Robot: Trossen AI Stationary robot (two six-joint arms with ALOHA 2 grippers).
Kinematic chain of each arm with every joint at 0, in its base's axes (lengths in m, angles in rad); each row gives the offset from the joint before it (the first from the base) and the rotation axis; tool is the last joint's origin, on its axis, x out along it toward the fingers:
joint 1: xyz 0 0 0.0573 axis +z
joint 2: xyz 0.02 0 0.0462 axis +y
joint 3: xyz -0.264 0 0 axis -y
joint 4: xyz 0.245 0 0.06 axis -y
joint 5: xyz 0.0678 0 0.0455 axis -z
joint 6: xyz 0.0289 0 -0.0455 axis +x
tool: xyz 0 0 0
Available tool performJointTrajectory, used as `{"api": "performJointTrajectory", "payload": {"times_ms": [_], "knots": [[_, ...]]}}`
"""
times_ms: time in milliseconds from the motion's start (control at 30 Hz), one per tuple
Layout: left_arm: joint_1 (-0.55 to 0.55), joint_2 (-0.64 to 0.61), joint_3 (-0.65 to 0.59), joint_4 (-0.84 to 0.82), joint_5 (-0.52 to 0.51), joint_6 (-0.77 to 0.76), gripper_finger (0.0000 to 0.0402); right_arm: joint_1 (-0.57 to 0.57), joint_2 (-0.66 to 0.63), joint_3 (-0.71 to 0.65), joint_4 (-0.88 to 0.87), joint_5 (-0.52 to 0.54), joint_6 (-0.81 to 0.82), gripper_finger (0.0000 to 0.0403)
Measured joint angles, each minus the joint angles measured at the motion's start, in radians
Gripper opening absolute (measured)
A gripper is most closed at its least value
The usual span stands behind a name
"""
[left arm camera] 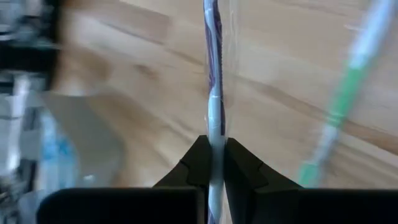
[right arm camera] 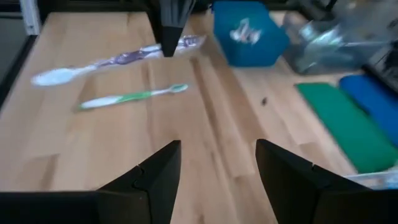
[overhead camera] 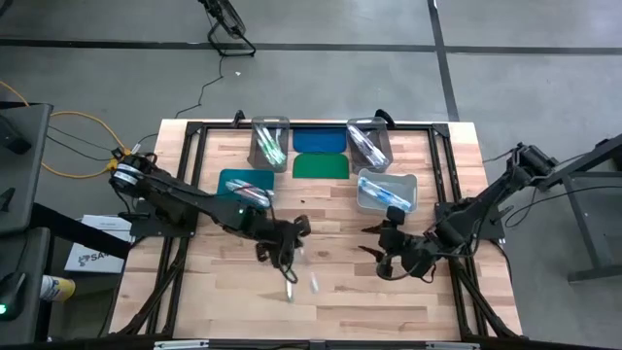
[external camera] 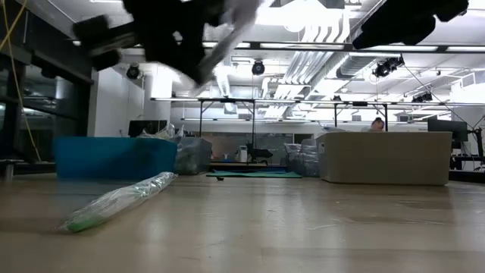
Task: Pick & Place Toothbrushes
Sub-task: Put the violet toothbrush into the right black bin
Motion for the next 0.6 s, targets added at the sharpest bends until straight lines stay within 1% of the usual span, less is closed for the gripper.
{"api": "performJointTrajectory", "payload": {"times_ms": [67,200,333,500,600], "knots": [[0.026,-0.012,0.0,0.057,-0.001,0.002,0.0017,0.008,0.0,-0.021,0.043,0.041,-0.035,0.0201],[0.087,-0.012,0.0,0.213,0.011,0.011,0.0017,0.008,0.011,-0.048,0.174,0.08,-0.136,0.0201],[0.149,-0.013,0.0,0.363,0.092,0.024,0.0017,-0.003,0.056,-0.056,0.304,0.123,-0.285,0.0201],[0.212,-0.013,0.0,0.481,0.184,0.014,0.0017,-0.041,0.111,-0.057,0.458,0.194,-0.453,0.0201],[0.233,-0.013,0.0,0.514,0.23,-0.002,0.0017,-0.076,0.134,-0.057,0.573,0.177,-0.559,0.0201]]}}
